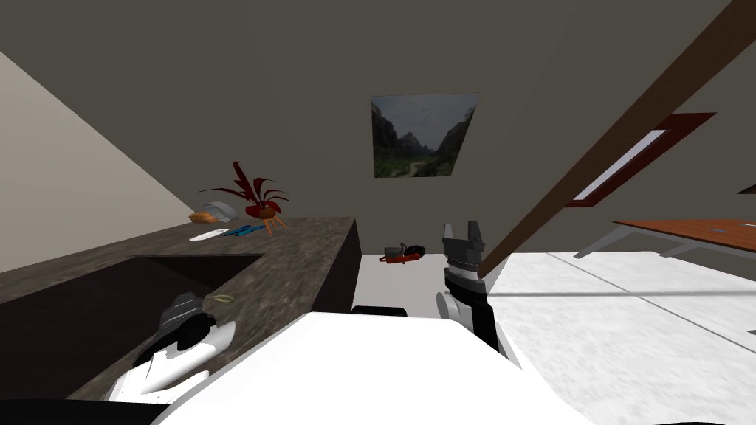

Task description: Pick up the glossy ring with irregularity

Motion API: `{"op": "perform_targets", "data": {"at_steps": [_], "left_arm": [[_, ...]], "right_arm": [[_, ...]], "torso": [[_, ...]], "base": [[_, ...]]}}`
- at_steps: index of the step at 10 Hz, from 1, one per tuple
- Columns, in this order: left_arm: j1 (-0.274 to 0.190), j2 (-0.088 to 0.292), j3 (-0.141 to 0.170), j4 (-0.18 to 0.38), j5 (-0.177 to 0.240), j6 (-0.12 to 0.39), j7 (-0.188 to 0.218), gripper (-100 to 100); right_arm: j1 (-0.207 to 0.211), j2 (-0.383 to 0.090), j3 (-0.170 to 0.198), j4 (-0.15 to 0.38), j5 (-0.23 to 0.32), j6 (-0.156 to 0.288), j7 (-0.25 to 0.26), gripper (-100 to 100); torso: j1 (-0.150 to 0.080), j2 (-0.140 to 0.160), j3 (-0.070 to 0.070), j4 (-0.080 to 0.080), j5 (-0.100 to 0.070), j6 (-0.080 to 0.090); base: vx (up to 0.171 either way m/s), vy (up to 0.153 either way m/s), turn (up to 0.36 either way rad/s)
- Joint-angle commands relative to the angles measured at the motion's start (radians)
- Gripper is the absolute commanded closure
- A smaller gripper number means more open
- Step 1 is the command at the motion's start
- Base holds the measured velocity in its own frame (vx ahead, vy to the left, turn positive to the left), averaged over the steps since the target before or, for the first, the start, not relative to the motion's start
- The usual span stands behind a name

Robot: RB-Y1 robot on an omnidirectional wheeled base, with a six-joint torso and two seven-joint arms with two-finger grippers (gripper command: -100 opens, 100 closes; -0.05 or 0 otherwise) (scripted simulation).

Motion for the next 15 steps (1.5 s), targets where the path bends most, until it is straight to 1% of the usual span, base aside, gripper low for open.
{"op": "perform_targets", "data": {"at_steps": [1,2,3,4,5,6,10,11,12,15], "left_arm": [[0.000,0.000,0.000,0.000,0.000,0.000,0.000,-100],[0.000,0.000,0.000,0.001,0.002,0.001,0.000,0],[-0.001,0.007,0.009,-0.029,0.010,0.016,0.012,-100],[-0.002,0.010,0.013,-0.045,0.014,0.024,0.018,-100],[-0.003,0.008,0.011,-0.030,0.011,0.014,0.013,-100],[-0.002,0.009,0.012,-0.031,0.011,0.016,0.015,100],[-0.002,0.009,0.012,-0.031,0.011,0.016,0.015,100],[-0.002,0.009,0.012,-0.031,0.011,0.016,0.015,0],[0.014,0.021,0.004,-0.020,0.004,0.044,-0.006,-100],[0.040,0.041,-0.009,-0.003,-0.007,0.088,-0.040,-100]], "right_arm": [[0.000,0.000,0.000,0.000,0.000,0.000,0.000,0],[0.000,0.000,0.000,0.000,0.000,0.000,0.000,0],[0.000,0.000,0.000,0.000,0.000,0.000,0.000,0],[0.000,0.000,0.000,0.000,0.000,0.000,0.000,0],[0.000,0.000,0.000,0.000,0.000,0.000,0.000,0],[0.000,0.000,0.000,0.000,0.000,0.000,0.000,0],[0.000,0.000,0.000,0.000,0.000,0.000,0.000,0],[0.000,0.000,0.000,0.000,0.000,0.000,0.000,0],[0.000,0.000,0.000,0.000,0.000,0.000,0.000,0],[0.000,0.000,0.000,0.000,0.000,0.000,0.000,0]], "torso": [[0.000,0.000,0.000,0.000,0.000,0.000],[-0.003,0.002,0.001,0.000,-0.001,0.000],[-0.006,0.004,0.002,0.001,-0.001,0.000],[-0.006,0.007,0.004,0.001,-0.002,0.000],[-0.004,0.010,0.006,0.002,-0.001,0.000],[-0.005,0.009,0.005,0.002,-0.001,0.000],[-0.007,0.005,0.003,0.001,-0.002,0.000],[-0.007,0.005,0.003,0.001,-0.002,0.000],[-0.007,0.005,0.003,0.001,-0.002,0.000],[-0.009,0.000,0.000,0.000,-0.002,0.000]], "base": [[0.024,0.045,-0.015],[0.005,0.009,-0.001],[-0.051,0.013,-0.048],[-0.104,0.046,-0.061],[-0.049,0.028,-0.015],[-0.008,0.004,0.001],[0.000,0.000,0.000],[0.000,0.000,0.000],[0.049,-0.034,-0.033],[0.077,-0.025,-0.041]]}}
